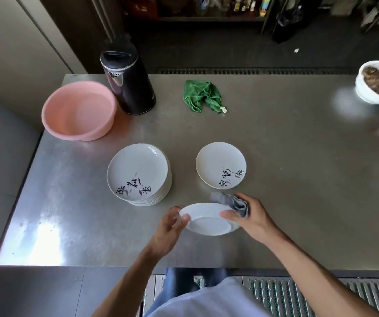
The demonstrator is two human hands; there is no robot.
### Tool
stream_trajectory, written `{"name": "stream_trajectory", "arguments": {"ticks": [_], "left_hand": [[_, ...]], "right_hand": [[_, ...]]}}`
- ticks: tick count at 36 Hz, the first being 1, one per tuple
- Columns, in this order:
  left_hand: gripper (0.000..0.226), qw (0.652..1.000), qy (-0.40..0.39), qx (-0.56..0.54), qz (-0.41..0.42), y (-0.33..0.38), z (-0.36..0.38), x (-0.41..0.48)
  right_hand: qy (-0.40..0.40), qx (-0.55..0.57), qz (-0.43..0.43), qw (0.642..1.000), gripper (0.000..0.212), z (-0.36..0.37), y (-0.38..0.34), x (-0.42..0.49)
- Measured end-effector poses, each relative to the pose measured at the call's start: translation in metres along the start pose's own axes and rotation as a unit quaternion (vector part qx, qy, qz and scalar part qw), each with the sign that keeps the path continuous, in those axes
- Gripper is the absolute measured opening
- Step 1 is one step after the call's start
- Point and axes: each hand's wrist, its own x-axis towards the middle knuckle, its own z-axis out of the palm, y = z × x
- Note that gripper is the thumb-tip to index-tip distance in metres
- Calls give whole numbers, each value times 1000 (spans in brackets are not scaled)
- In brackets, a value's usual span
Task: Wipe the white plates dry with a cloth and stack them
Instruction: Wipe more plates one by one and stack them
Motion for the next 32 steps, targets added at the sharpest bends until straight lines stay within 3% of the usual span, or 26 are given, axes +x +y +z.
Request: {"name": "stream_trajectory", "arguments": {"ticks": [5,8,10,12,16,19,25,29,32], "left_hand": [[44,997,-18,-74,10,8,7,-6],[34,994,-22,-105,-16,6,15,-10],[24,991,-6,-126,-50,2,20,-11],[22,983,10,-160,-93,-1,25,-10],[18,967,24,-204,-152,-13,33,-7],[21,956,32,-222,-187,-23,36,-3],[22,940,40,-244,-233,-31,41,2],[20,930,43,-270,-246,-38,40,3],[23,929,43,-271,-248,-43,41,3]], "right_hand": [[131,5,13,991,11,2,12,7],[195,-65,-1,979,16,9,26,3],[168,-124,1,978,17,21,34,-3],[123,-177,3,976,39,34,42,-9],[66,-269,-89,957,62,55,49,-14],[-6,-406,-88,910,75,68,63,-26],[-164,-506,-120,838,79,71,82,-55],[-172,-535,-140,815,75,50,91,-67],[-120,-554,-80,820,75,42,93,-59]]}}
